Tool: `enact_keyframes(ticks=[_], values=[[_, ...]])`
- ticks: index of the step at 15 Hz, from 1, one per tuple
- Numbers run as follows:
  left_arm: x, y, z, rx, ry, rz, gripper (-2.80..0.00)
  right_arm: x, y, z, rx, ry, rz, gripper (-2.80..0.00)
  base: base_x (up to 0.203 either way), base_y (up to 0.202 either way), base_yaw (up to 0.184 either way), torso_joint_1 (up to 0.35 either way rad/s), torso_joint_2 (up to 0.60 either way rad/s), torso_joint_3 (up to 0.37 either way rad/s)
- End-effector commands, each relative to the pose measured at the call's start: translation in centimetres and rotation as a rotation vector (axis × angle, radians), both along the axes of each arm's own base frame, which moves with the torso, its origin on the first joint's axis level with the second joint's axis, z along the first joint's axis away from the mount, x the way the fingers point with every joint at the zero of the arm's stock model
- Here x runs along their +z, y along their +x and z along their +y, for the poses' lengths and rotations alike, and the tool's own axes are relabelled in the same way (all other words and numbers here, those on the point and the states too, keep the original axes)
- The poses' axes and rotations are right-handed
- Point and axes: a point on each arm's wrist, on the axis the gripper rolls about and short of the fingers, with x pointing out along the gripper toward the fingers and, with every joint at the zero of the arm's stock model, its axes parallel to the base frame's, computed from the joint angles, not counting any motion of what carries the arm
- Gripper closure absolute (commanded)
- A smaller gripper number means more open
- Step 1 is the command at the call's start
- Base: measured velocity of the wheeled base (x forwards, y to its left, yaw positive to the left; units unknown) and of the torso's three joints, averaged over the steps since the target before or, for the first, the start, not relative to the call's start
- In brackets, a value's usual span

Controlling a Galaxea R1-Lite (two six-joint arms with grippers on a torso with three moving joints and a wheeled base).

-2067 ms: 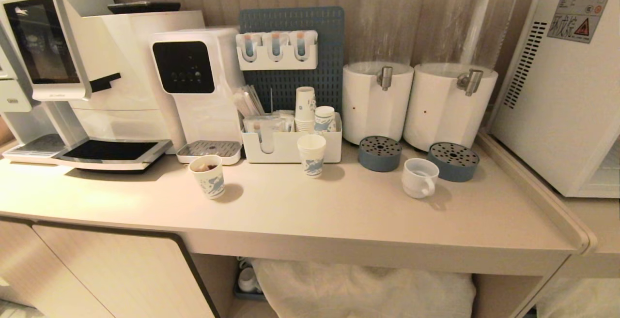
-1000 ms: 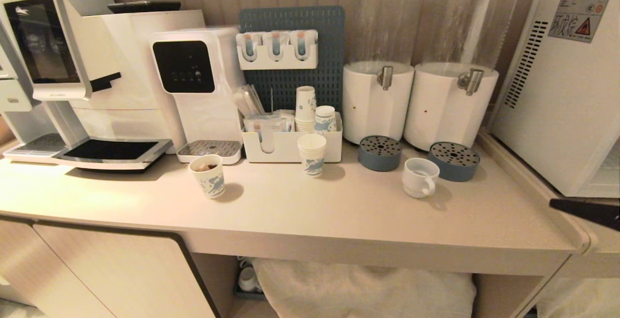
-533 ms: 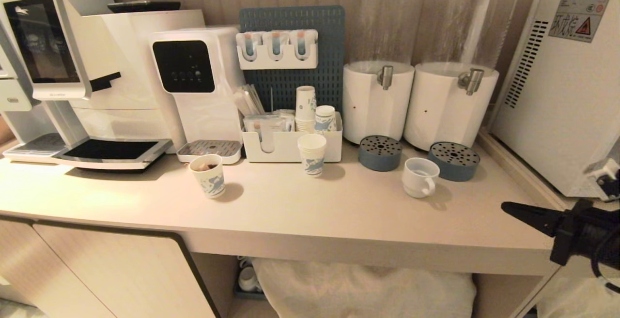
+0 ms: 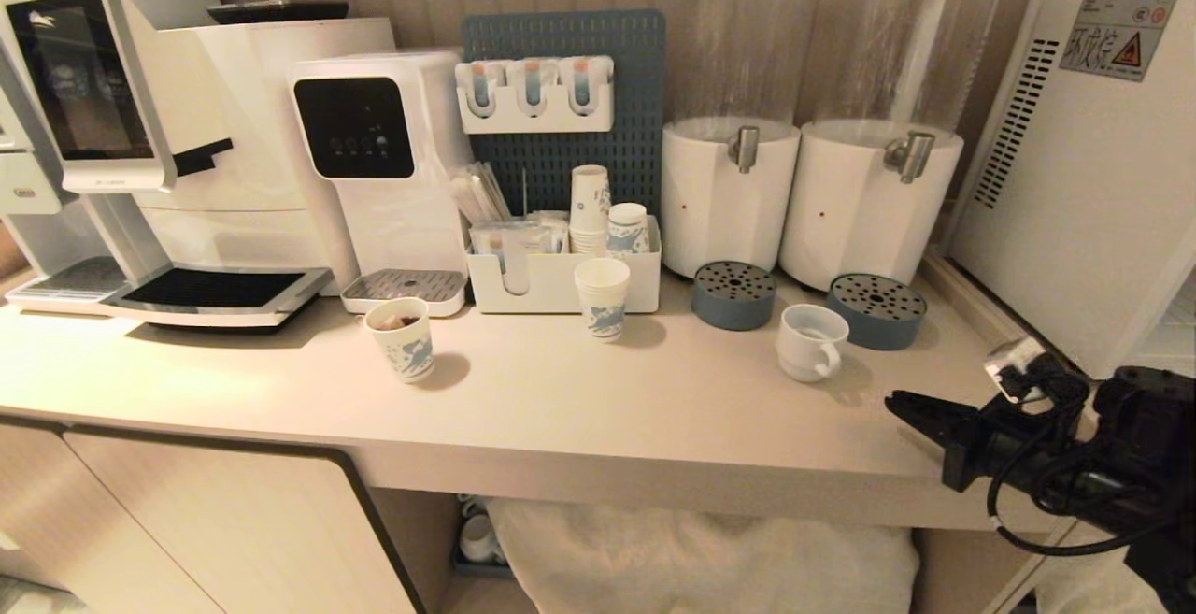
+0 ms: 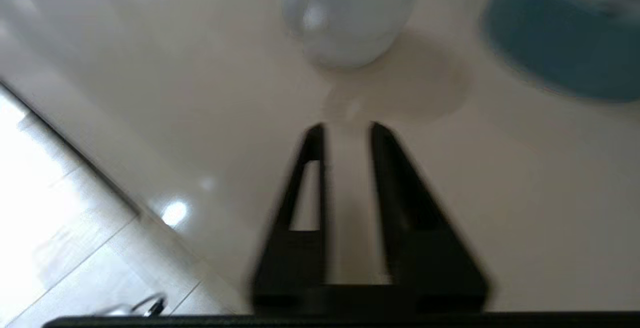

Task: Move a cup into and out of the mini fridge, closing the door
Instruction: Put the ceramic cup in the freezer

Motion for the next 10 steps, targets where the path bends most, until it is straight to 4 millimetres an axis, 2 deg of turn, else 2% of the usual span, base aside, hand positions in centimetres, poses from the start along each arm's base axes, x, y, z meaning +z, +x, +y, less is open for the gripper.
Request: enact_keyframes(ticks=[1,10], values=[[-1.1,0.3,0.0,0.0,-0.001,0.034,0.0,-2.2,0.4,0.9,0.036,0.001,0.072,-2.8,0.0,0.0,0.0,0.0,0.0,0.0],[-1.1,0.3,0.0,0.0,-0.003,0.034,0.0,-0.5,1.8,1.5,0.051,0.043,0.041,-2.8,0.0,0.0,0.0,0.0,0.0,0.0]])
